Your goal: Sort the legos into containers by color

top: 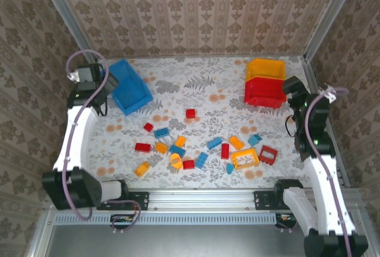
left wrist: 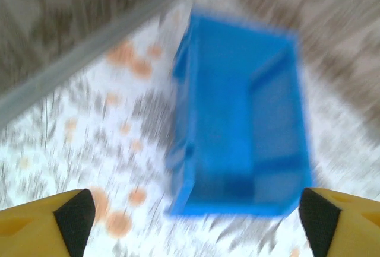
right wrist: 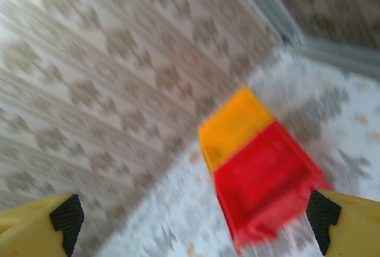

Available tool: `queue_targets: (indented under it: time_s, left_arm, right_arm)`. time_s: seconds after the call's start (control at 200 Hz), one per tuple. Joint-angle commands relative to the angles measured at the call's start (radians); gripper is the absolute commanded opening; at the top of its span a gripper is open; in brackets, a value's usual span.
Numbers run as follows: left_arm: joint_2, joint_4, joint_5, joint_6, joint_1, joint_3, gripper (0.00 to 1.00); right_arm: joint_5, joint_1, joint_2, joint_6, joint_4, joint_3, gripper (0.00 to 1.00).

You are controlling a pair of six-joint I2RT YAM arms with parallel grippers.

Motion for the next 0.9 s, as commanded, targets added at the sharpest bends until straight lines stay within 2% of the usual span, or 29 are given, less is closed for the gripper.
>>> queue_targets:
  time_s: [0.0,0.11,0.22,0.3,0.415,0.515,0.64,0.74,0.895]
  left_arm:
    - [0.025,-0.185,0.121,-0.064,0.014,0.017,0.90]
    - [0.055,-0.158,0.163,-0.041,0.027,-0.003,0.89]
    - [0.091,-0.156,0.175,-0.017,0.053,0.004,0.89]
    - [0.138,-0.161,0.224,-0.010,0.101,0.020,0.89]
    - [0.242,-0.174,0.319,0.014,0.148,0.080,0.81]
    - [0.322,-0.173,0.341,0.035,0.151,0.142,0.78]
    - [0.410,-0.169,0.348,0.040,0.152,0.203,0.74]
    - [0.472,-0.155,0.347,0.050,0.149,0.242,0.72]
    - [0.577,-0.185,0.349,0.090,0.146,0.321,0.58]
  right_arm:
    - [-0.084,0.038,0.078,-0.046,-0.277,0.109,1.00]
    - [-0.049,0.078,0.187,-0.138,-0.341,0.190,1.00]
    - [0.029,0.081,0.421,-0.189,-0.577,0.369,1.00]
    - [0.007,0.072,0.488,-0.200,-0.574,0.397,1.00]
    - [-0.055,0.051,0.551,-0.085,-0.598,0.426,0.94]
    - [-0.161,0.023,0.564,0.049,-0.543,0.379,0.85]
    - [-0.241,-0.003,0.564,0.176,-0.459,0.323,0.78]
    - [-0.252,-0.004,0.616,0.195,-0.445,0.338,0.76]
    - [-0.256,-0.030,0.630,0.265,-0.435,0.313,0.71]
